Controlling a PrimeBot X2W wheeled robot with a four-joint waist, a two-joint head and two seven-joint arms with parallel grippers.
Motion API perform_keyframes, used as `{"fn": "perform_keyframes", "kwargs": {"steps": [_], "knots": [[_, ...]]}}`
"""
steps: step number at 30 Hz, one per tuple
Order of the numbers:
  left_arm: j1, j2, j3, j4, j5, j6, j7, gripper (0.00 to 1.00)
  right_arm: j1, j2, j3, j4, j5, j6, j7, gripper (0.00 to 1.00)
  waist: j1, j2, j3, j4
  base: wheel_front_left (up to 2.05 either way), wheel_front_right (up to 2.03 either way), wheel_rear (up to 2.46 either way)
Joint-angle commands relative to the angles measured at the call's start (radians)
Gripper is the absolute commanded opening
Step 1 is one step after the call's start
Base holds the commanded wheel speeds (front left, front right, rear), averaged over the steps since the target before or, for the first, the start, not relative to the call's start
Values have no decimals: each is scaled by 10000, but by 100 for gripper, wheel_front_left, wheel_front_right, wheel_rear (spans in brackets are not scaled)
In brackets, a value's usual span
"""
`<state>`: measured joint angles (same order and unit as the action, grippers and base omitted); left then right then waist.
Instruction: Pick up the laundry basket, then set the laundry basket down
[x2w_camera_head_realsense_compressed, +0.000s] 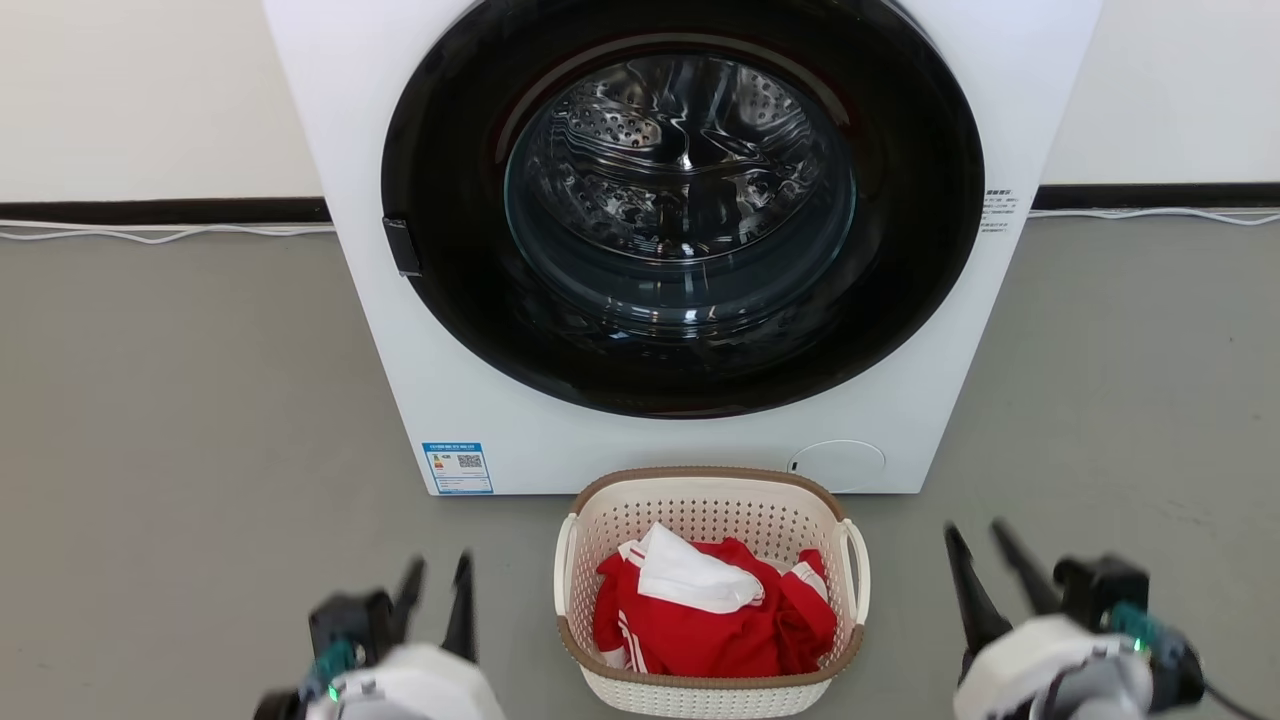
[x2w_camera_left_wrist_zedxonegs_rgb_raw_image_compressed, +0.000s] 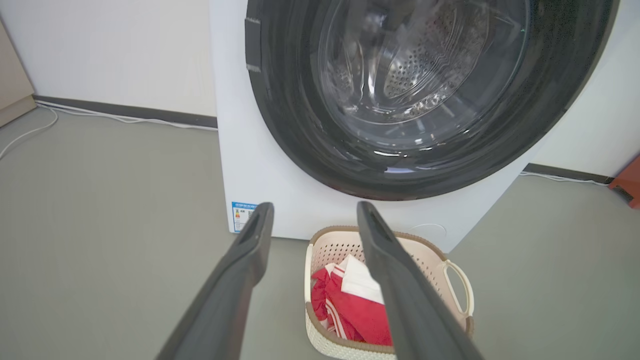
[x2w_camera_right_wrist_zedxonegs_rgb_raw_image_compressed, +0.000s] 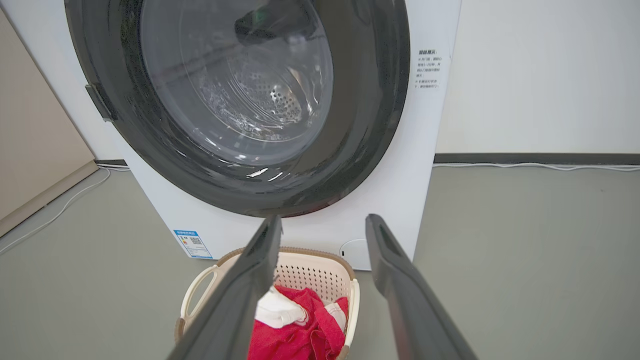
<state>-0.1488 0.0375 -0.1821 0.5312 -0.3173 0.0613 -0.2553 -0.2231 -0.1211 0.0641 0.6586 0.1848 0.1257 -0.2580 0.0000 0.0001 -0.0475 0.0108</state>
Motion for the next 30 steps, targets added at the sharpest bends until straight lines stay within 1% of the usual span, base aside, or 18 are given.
{"fn": "perform_keyframes", "kwargs": {"steps": [1,3,6,10,15,30], "knots": [[73,-11,-1,93,-6,-1,6,0,83,31,3,77,6,0,4,0,0,-1,0,0,0,0,0],[353,-42,-10,334,-14,-2,9,0,386,120,14,291,16,0,19,0,0,-1,-1,0,0,0,0],[366,-40,80,346,-277,-43,112,0,401,147,-70,286,296,1,136,0,2,-1,8,-2,0,0,0],[378,-35,175,230,-693,-104,233,0,435,165,-131,131,756,3,264,0,23,-1,3,-6,0,0,0],[393,-28,277,89,-1213,-181,365,0,485,188,-178,-66,1333,5,390,0,1,-1,43,-10,0,0,0],[400,-7,619,-311,-2763,-411,791,0,585,257,-370,-622,3044,11,809,0,0,-1,107,-23,0,0,0]]}}
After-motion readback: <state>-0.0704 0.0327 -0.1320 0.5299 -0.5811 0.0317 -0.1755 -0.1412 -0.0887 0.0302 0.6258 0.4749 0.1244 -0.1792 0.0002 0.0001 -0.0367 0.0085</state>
